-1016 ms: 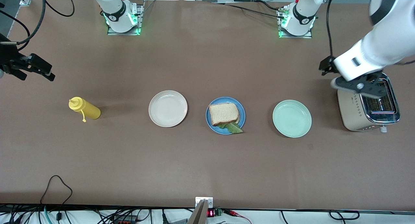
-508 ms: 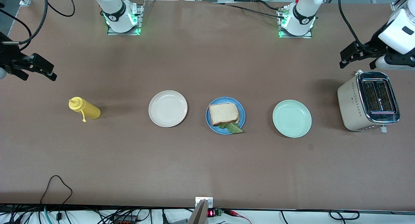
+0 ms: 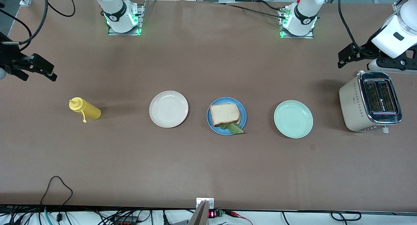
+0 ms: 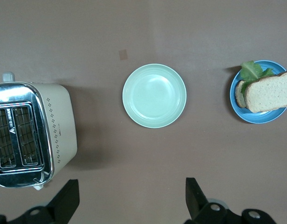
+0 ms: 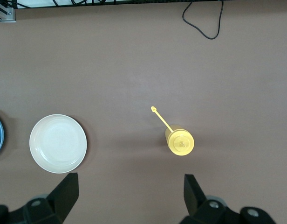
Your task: Make sandwich in blue plate with both arms
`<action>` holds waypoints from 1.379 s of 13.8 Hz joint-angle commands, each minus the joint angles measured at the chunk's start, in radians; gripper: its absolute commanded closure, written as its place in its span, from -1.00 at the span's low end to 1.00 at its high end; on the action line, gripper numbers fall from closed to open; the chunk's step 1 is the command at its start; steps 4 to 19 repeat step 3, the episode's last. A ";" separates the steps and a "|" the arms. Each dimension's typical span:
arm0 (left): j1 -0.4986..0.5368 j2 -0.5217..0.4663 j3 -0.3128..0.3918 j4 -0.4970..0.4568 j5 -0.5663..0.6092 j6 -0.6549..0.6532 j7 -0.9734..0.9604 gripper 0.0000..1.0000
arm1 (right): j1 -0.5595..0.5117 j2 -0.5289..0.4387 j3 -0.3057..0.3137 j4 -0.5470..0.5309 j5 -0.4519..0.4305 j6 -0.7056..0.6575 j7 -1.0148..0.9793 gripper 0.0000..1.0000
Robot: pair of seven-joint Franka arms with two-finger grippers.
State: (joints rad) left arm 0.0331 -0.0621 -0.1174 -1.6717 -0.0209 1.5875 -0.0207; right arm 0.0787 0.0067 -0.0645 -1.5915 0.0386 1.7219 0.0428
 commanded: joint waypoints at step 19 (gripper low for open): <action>-0.007 -0.010 0.008 -0.005 0.009 -0.009 0.028 -1.00 | -0.004 -0.005 0.002 -0.004 0.018 0.005 -0.009 -1.00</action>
